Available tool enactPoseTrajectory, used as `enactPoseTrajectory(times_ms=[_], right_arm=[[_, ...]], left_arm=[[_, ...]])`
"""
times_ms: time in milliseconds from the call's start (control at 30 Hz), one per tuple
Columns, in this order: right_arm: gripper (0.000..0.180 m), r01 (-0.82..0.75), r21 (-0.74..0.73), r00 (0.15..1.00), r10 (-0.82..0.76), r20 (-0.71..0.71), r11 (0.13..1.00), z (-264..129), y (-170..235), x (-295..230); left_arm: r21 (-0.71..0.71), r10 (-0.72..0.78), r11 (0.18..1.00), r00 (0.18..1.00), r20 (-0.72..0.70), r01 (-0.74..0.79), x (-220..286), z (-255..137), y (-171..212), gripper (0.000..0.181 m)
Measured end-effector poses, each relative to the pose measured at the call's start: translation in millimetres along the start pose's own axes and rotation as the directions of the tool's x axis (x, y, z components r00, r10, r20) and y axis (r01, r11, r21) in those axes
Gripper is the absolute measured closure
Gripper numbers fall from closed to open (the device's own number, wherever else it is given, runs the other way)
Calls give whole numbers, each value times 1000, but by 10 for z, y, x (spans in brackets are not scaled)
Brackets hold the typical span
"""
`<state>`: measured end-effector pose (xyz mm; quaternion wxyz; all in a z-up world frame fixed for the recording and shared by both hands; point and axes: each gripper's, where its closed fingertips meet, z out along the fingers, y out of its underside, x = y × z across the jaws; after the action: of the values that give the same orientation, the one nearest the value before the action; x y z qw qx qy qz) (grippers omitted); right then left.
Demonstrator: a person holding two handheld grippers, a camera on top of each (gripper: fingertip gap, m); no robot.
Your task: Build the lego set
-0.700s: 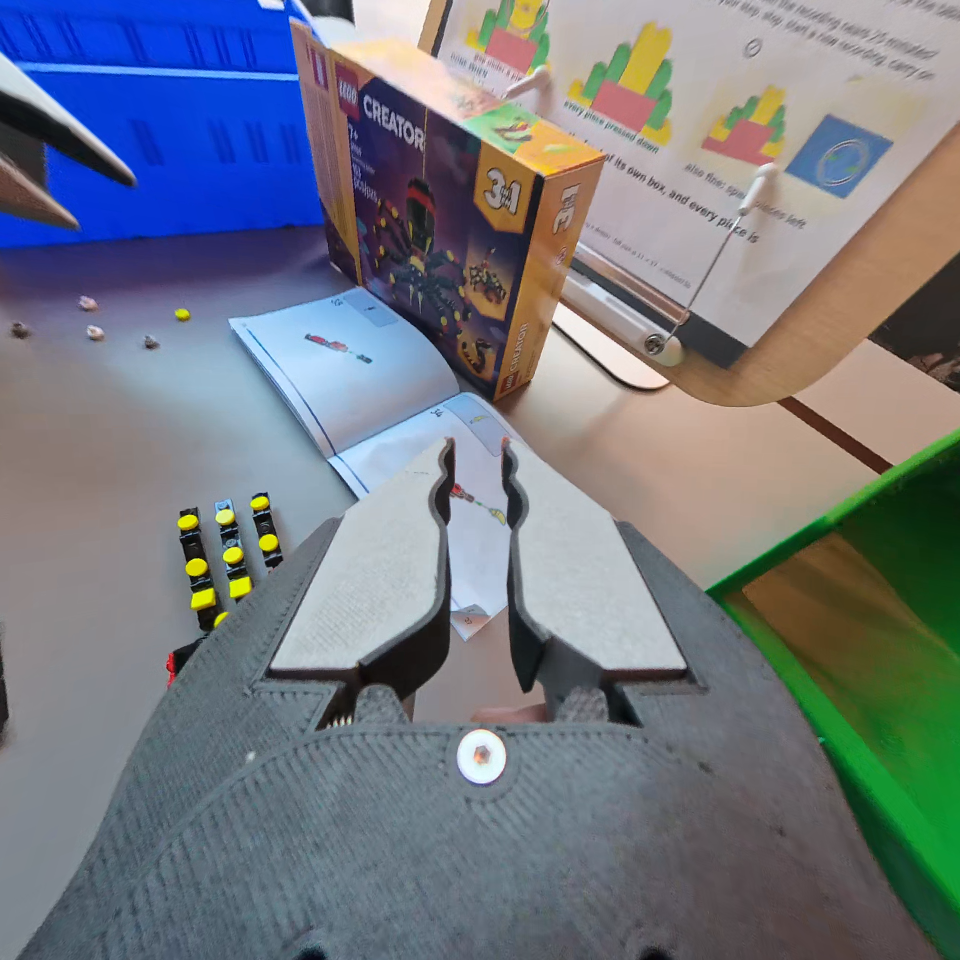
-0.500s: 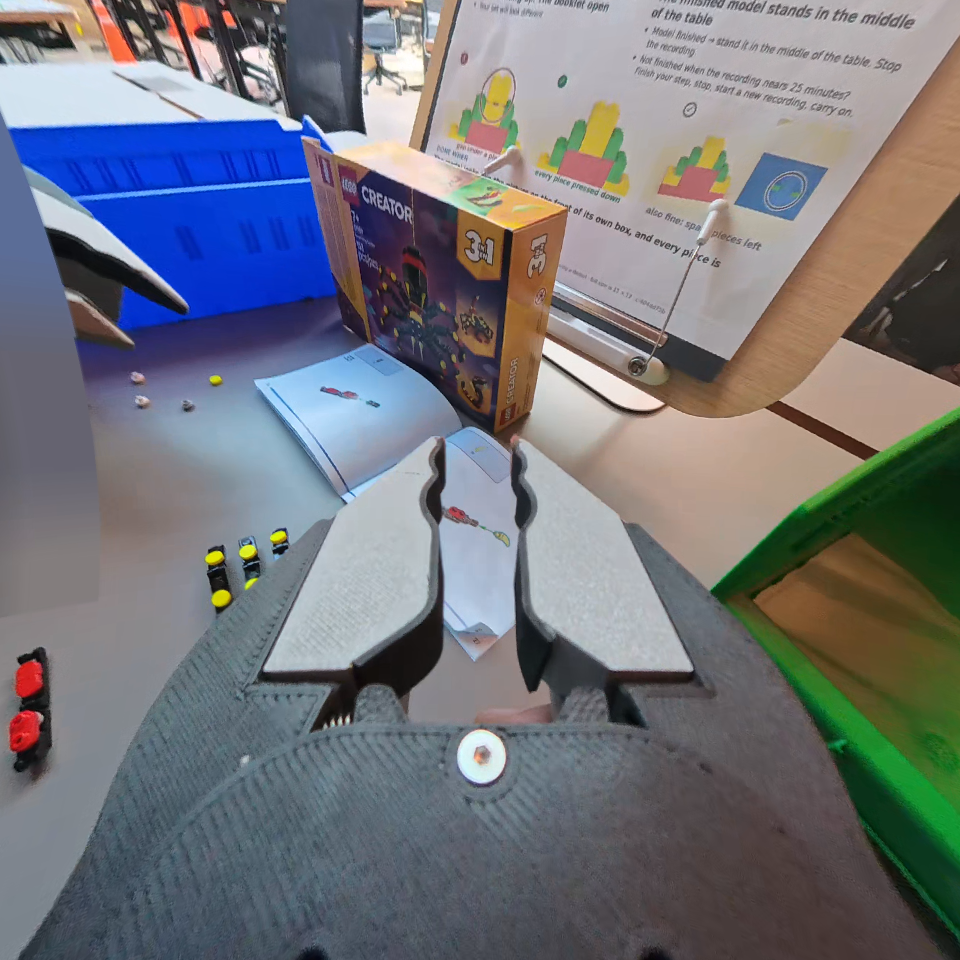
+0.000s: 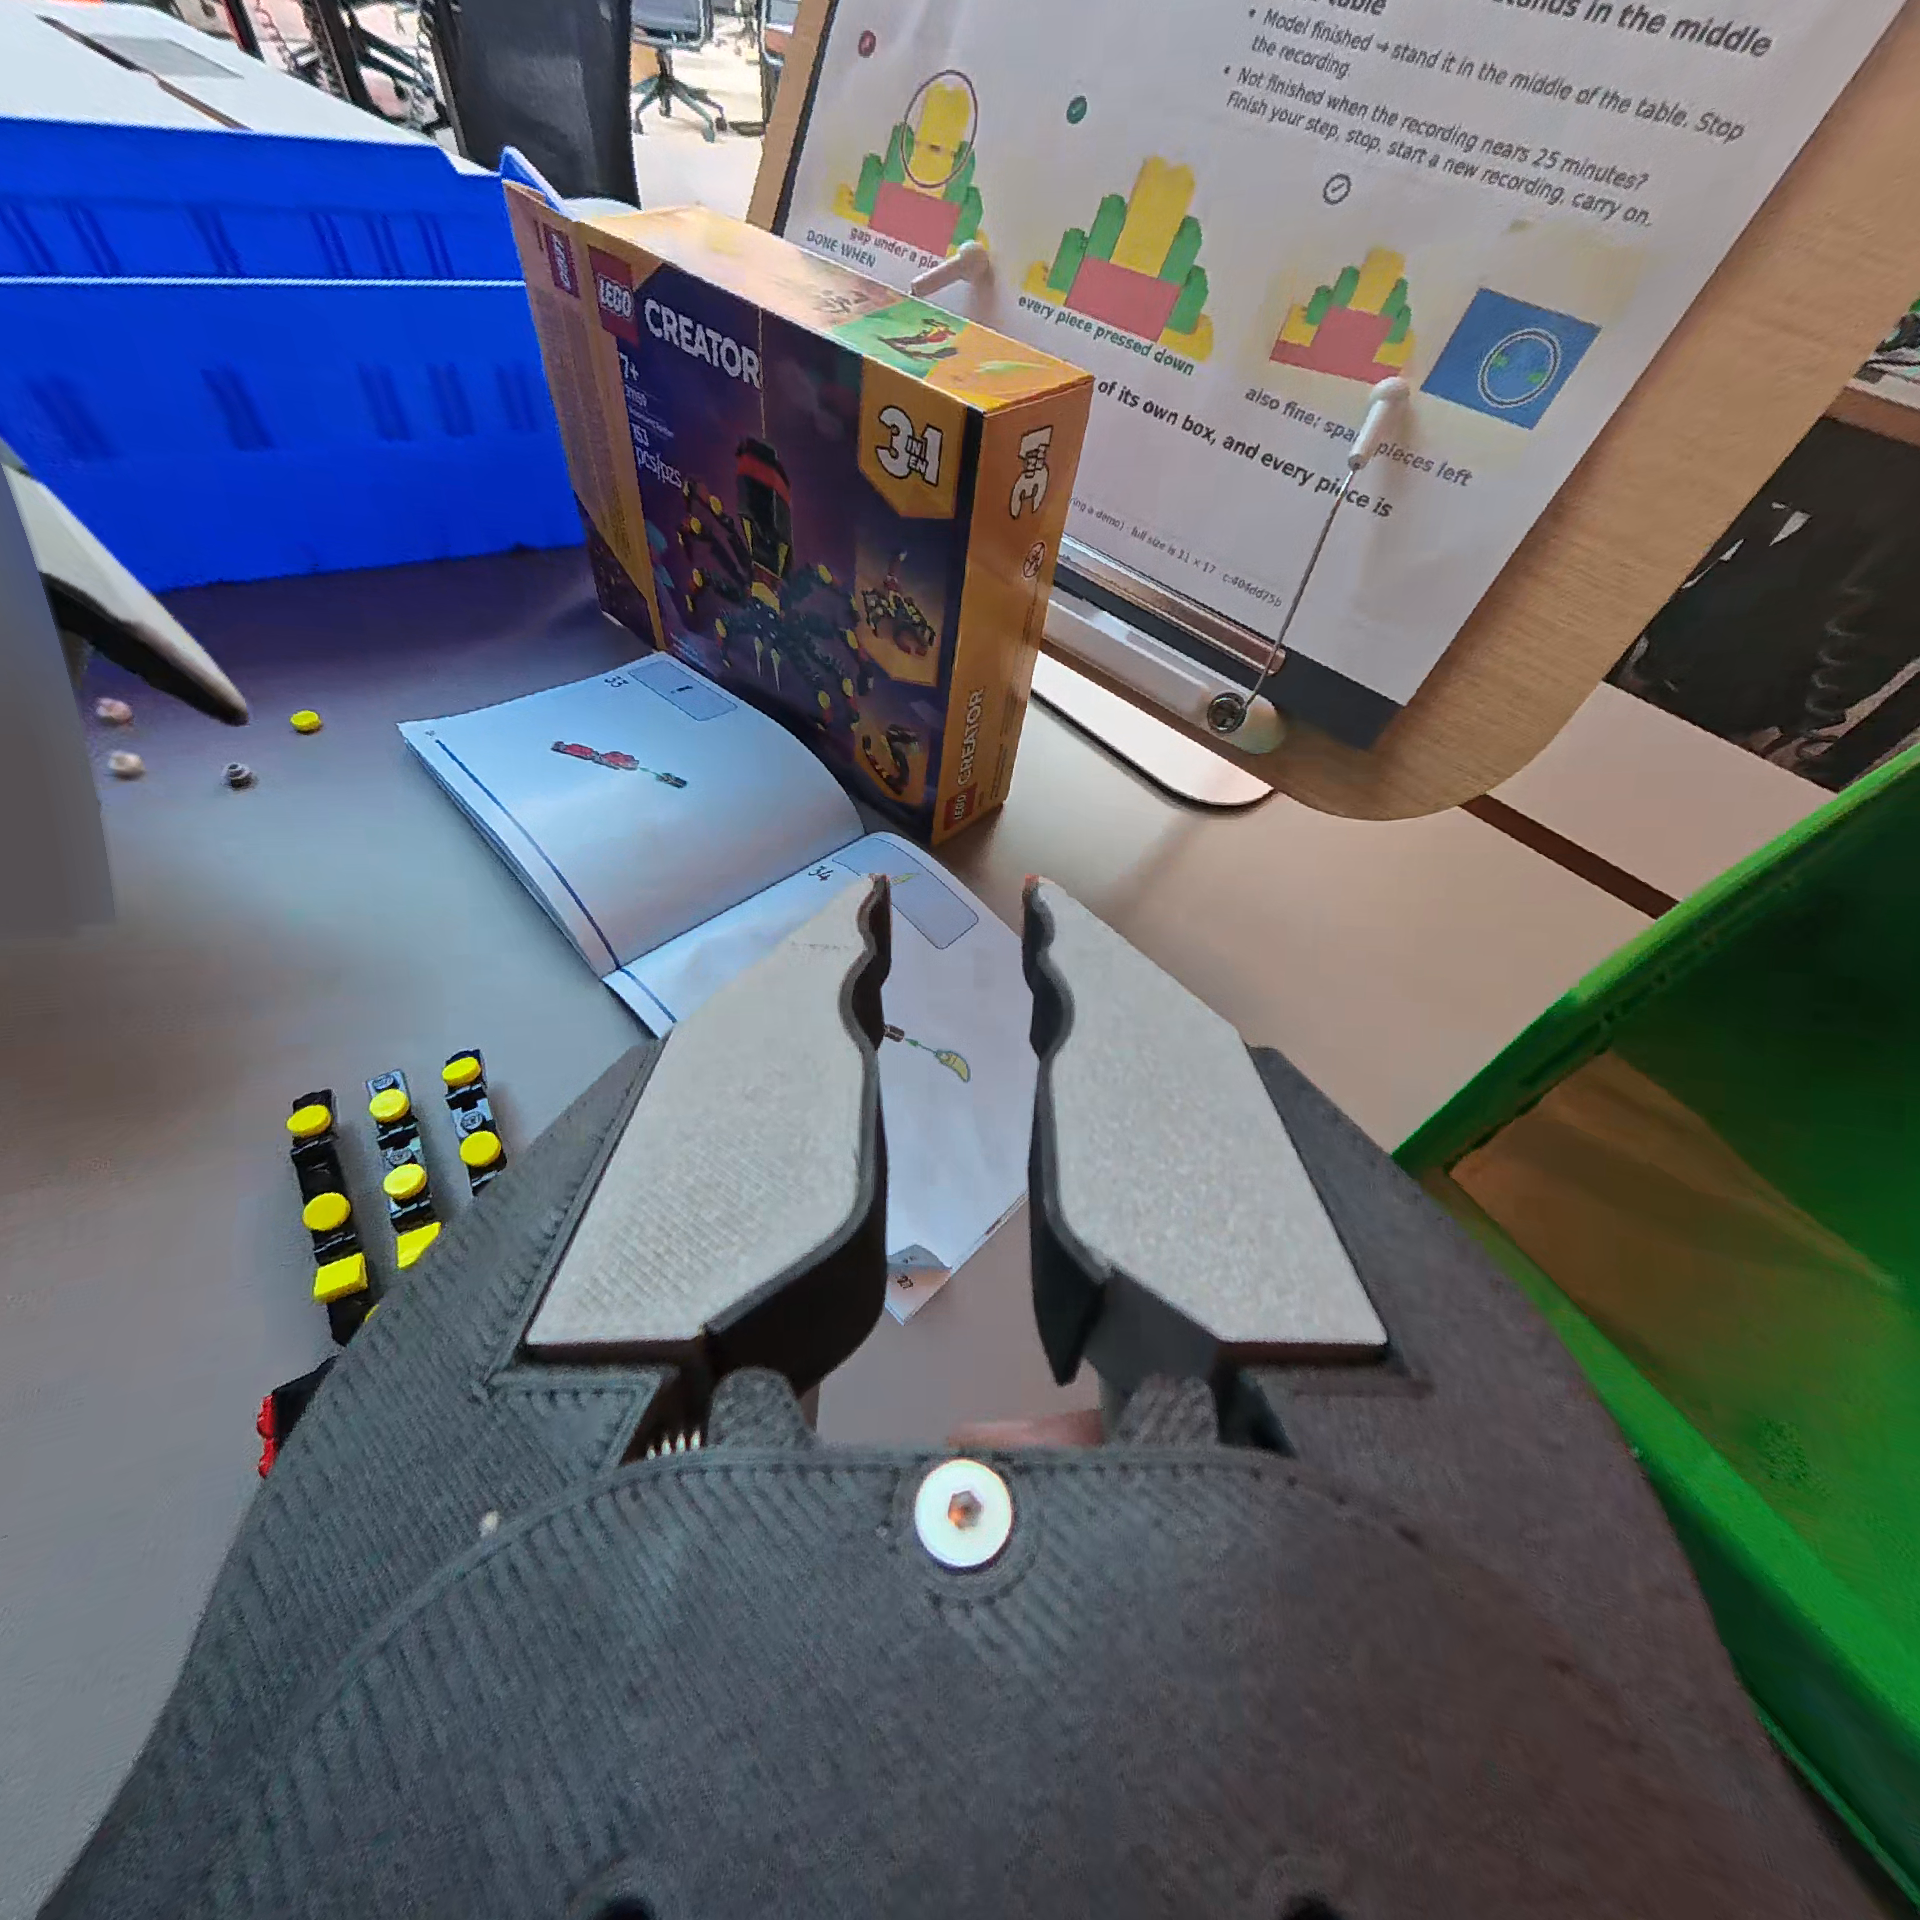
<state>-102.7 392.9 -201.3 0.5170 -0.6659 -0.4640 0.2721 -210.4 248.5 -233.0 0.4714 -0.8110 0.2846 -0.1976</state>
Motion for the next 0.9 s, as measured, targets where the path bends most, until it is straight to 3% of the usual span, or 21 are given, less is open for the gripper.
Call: enactPoseTrajectory(times_ms=[33,333,533,700,900], right_arm=[[157,1,-1,1000,-1,-4,1000,4,5,3],[159,20,32,998,-18,-54,999,-48,-59,64],[159,3,37,998,-1,-59,999,5,-75,57],[159,51,23,996,-50,-69,998,53,-35,41],[157,74,34,995,-72,-64,997,61,-56,-2]], left_arm=[[-4,7,1000,1000,-8,-8,35,12,9,149],[-36,55,998,998,-1,-55,86,33,63,148],[-62,-1,998,998,67,5,-132,-17,120,150],[-60,-65,996,998,16,66,-93,10,147,149],[-100,-32,994,999,-9,31,2,88,230,149]])
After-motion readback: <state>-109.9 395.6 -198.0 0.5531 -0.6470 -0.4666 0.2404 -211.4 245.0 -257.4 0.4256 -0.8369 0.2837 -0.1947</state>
